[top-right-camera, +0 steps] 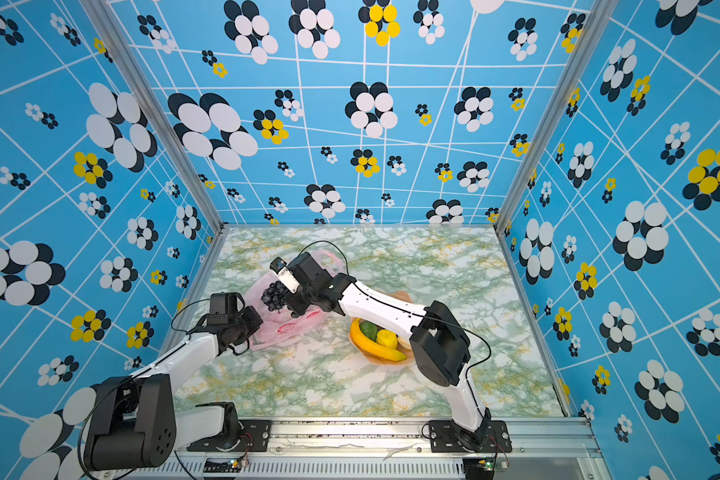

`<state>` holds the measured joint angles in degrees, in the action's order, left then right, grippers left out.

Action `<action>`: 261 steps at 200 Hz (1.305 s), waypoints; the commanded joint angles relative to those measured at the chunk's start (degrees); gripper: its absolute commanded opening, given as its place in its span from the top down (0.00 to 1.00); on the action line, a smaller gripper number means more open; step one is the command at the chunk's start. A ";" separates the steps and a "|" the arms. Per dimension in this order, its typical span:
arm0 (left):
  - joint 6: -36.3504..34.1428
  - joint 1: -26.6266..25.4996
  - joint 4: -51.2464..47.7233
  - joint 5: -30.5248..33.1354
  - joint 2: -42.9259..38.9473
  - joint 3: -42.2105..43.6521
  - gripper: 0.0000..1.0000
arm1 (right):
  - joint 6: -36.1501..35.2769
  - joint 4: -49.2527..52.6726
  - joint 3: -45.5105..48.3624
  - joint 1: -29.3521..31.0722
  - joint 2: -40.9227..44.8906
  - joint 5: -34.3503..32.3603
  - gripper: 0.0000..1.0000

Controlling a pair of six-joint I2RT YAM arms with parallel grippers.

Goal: Take the fake fruits out of the plastic bag
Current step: 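Close the right gripper on the dark grape bunch inside the bag, then lift the grapes out of the bag and carry them over the bowl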

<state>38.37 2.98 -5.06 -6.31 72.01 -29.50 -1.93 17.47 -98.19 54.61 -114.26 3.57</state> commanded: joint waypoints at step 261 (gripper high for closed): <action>-5.85 -0.10 2.59 1.15 1.73 0.15 0.99 | 12.56 13.72 35.52 -30.16 37.44 -4.65 0.76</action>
<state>33.36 2.98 -3.01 -4.73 73.41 -29.98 9.15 30.81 -64.16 26.13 -78.59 -2.26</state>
